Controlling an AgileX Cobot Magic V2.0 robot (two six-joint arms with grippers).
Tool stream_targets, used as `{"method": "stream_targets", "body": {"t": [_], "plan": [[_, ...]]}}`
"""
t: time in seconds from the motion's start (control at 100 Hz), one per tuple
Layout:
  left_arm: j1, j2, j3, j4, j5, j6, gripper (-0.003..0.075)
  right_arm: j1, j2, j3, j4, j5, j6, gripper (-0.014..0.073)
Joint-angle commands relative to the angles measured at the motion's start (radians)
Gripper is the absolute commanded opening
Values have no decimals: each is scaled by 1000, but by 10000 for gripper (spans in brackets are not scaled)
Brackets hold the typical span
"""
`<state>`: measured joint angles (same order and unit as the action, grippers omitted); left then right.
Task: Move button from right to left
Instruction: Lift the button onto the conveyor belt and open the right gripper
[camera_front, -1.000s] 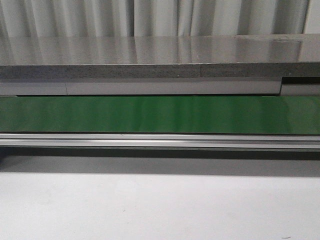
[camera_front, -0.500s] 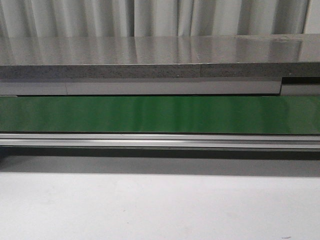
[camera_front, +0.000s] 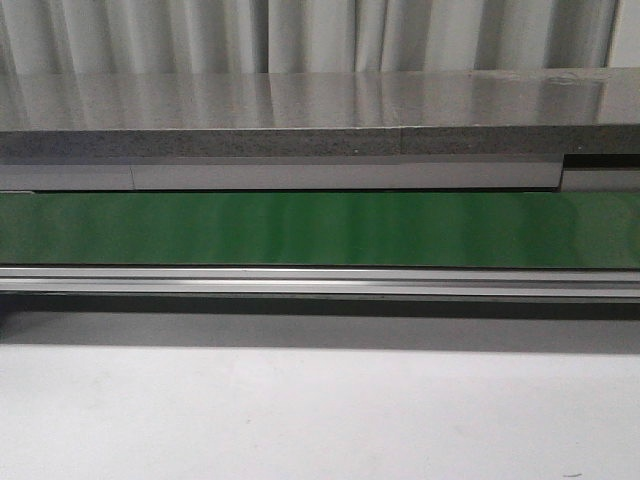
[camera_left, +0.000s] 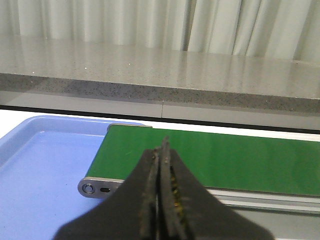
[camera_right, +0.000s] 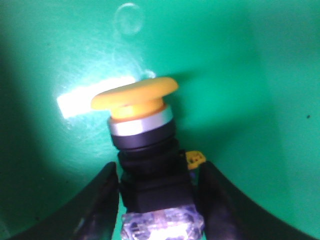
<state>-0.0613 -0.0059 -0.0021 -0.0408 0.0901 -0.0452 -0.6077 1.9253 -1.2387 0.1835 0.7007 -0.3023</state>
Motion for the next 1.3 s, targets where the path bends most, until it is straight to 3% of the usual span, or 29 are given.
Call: {"method": "stream_targets", "body": {"t": [0.0,0.27,0.47,0.72,0.85,1.14,1.21,1.29], "plan": [[3,-31,45,-4,-75,-9,-20,3,-62,-30,18,-20,-11,117],[3,-31,45,-4,-75,-9,-20,20,-231,-85,24,74,6,109],[3,-31,45,-4,-75,-9,-20,128,-342,-85,24,145,62,109],[3,-31,45,-4,-75,-9,-20,294,-351,-83,24,210,154,111],[3,-31,45,-4,-75,-9,-20,330,-331,-82,24,198,227,111],[3,-31,45,-4,-75,-9,-20,392,-268,-81,21,209,233,113],[3,-31,45,-4,-75,-9,-20,395,-258,-81,22,209,237,135],[3,-31,45,-4,-75,-9,-20,395,-249,-81,28,208,237,227]]}}
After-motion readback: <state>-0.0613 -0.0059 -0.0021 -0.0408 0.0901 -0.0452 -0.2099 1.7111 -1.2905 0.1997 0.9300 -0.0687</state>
